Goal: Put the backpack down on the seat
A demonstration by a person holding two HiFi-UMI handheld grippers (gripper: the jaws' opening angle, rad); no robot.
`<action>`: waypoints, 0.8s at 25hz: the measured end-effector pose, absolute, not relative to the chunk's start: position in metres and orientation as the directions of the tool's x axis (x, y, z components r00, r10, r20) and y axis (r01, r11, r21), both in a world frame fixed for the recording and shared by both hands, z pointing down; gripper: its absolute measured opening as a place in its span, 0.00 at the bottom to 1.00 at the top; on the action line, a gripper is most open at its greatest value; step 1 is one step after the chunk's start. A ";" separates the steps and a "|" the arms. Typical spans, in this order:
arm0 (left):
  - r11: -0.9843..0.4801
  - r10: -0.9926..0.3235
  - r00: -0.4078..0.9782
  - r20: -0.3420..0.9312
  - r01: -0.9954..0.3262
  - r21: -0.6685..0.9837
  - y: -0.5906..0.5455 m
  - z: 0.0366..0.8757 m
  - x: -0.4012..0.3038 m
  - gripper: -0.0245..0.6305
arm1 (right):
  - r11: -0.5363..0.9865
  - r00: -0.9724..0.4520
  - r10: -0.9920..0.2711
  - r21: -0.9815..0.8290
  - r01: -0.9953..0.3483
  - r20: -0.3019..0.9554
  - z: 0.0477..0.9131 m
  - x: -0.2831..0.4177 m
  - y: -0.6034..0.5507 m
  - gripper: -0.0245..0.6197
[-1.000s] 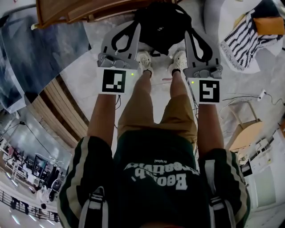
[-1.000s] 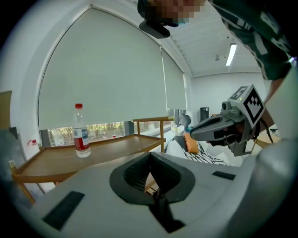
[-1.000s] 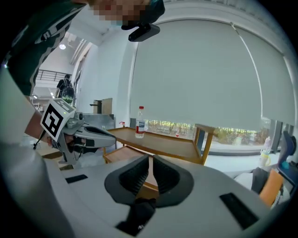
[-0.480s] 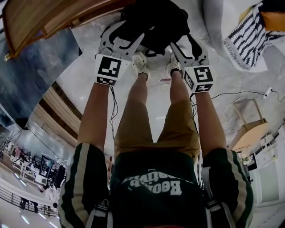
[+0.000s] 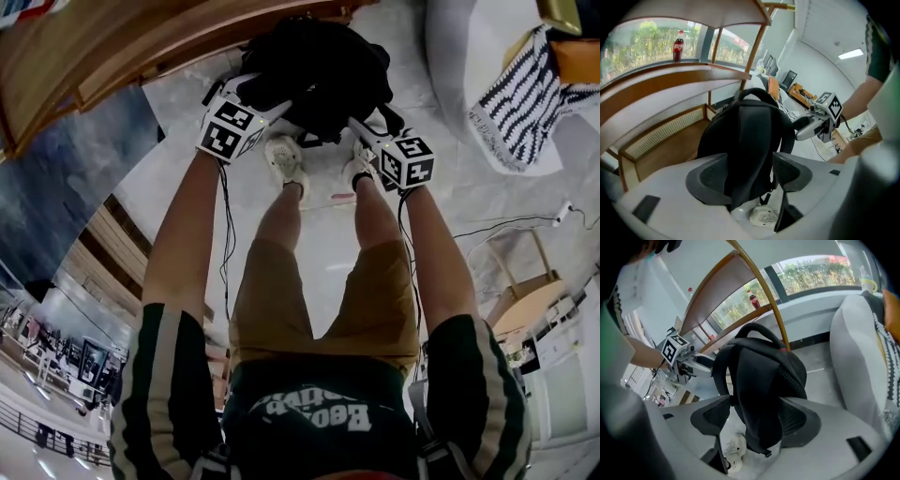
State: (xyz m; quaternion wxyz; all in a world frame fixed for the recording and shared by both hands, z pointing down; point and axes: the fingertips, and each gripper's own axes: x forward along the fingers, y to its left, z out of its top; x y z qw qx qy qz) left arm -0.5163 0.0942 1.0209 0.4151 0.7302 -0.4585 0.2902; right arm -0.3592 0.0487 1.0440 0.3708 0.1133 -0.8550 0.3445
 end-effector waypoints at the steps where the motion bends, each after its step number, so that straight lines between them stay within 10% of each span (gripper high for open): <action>1: -0.236 -0.407 0.424 0.809 -0.905 0.355 0.096 1.030 -0.515 0.51 | 0.727 -0.705 0.086 -0.528 -0.439 0.704 1.054 -0.362 0.051 0.48; 7: -0.270 -0.419 0.502 0.757 -0.864 0.424 0.070 1.046 -0.494 0.47 | 0.638 -0.806 0.179 -0.690 -0.341 0.564 1.060 -0.401 0.063 0.48; 9: -0.303 -0.440 0.511 0.738 -0.858 0.414 0.062 1.042 -0.483 0.26 | 0.636 -0.843 0.164 -0.708 -0.306 0.512 1.049 -0.407 0.057 0.16; 20: -0.375 -0.429 0.500 0.753 -0.856 0.355 0.076 1.004 -0.478 0.16 | 0.701 -0.870 0.139 -0.668 -0.250 0.472 0.997 -0.406 0.059 0.15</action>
